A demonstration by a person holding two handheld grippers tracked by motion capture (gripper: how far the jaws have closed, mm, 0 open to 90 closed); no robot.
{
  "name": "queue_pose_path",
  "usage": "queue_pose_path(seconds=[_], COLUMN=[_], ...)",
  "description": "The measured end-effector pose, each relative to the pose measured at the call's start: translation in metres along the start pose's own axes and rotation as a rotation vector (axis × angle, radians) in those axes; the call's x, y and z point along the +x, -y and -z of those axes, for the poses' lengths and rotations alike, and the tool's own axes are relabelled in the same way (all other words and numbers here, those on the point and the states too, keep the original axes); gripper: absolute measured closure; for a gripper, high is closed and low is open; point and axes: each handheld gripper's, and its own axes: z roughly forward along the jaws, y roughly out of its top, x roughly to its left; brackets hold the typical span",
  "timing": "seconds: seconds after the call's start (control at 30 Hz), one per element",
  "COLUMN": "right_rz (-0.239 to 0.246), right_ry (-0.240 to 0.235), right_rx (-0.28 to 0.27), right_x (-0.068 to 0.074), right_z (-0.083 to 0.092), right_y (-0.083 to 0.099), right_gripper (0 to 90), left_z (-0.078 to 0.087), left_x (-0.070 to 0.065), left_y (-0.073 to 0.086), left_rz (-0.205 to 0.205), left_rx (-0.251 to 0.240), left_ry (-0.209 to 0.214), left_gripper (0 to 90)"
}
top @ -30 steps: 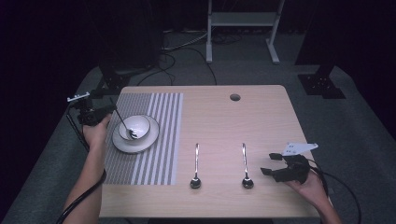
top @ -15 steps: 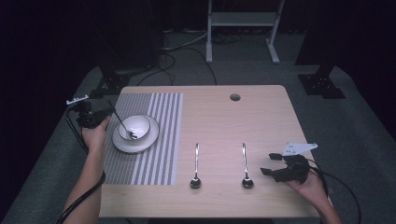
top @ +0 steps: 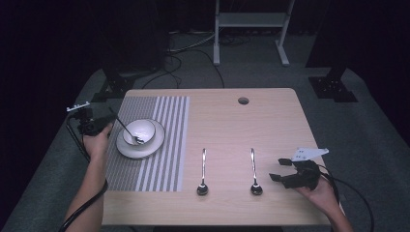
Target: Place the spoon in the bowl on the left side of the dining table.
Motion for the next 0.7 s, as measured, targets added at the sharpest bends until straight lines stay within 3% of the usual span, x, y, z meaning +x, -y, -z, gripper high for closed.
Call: queue_pose_path(seconds=[0.33, 0.7], right_rz=[0.003, 0.003], right_ry=[-0.001, -0.004], right_rx=[0.003, 0.002], right_x=[0.0001, 0.0011], right_z=[-0.0008, -0.0022], right_y=[0.0002, -0.0014], right_gripper=[26.0, 26.1], left_z=[0.0013, 0.0008], left_x=[0.0081, 0.0086], left_y=[0.0055, 0.0104], left_rz=[0.014, -0.009], left_rx=[0.01, 0.034], left_ry=[-0.014, -0.014], left_gripper=[84.3, 78.3])
